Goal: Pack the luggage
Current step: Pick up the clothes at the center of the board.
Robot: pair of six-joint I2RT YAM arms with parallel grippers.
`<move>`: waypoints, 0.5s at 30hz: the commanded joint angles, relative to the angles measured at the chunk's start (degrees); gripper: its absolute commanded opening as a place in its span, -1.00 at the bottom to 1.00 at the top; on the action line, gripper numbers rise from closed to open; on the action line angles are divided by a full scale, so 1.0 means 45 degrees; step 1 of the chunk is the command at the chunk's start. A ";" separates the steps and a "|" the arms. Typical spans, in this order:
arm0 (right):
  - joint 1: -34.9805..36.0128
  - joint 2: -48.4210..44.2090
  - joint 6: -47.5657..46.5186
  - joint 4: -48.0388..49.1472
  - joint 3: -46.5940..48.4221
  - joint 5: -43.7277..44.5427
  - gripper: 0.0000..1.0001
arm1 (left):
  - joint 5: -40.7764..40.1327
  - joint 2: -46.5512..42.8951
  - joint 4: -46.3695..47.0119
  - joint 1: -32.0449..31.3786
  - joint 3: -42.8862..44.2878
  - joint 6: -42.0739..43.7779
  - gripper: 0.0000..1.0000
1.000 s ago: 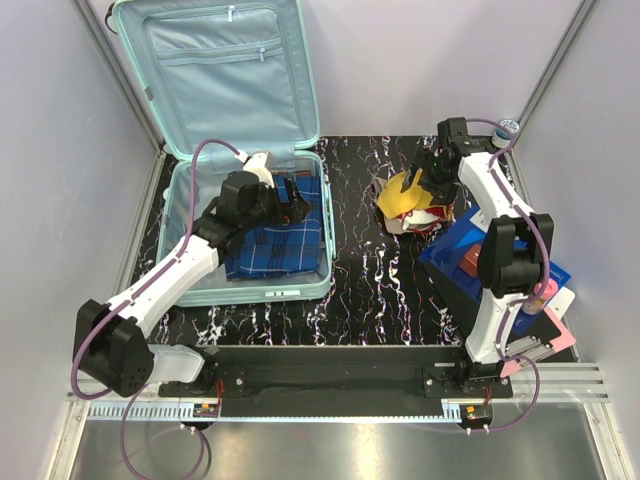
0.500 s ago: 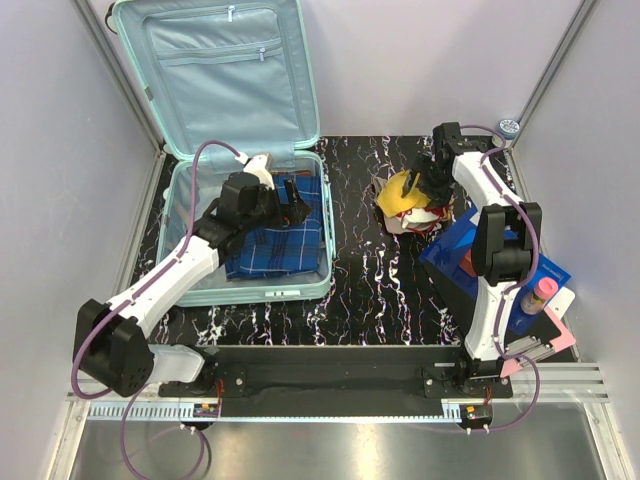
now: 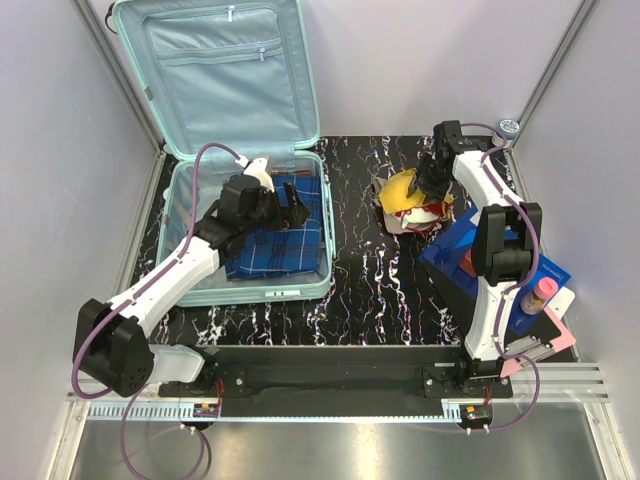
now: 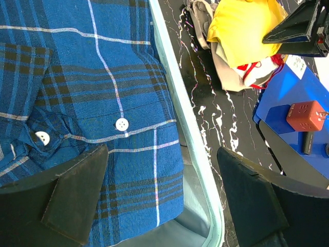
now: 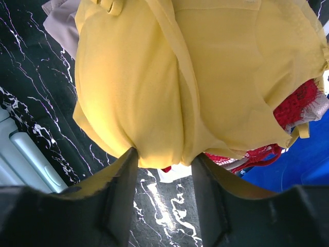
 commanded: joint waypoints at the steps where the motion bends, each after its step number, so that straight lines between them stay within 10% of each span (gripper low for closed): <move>1: -0.0074 -0.0225 -0.0081 0.0332 0.0611 0.0216 -0.07 | 0.0018 -0.0271 0.0384 -0.0035 -0.0081 -0.0089 0.86; 10: -0.0075 0.0302 -0.0257 0.0352 0.0846 0.0528 -0.24 | -0.0021 -0.0427 0.0404 -0.0035 -0.0218 -0.0070 0.86; 15: -0.0055 0.0498 -0.0257 0.0352 0.0982 0.0432 -0.81 | -0.0041 -0.0525 0.0442 -0.0015 -0.0199 -0.0051 0.85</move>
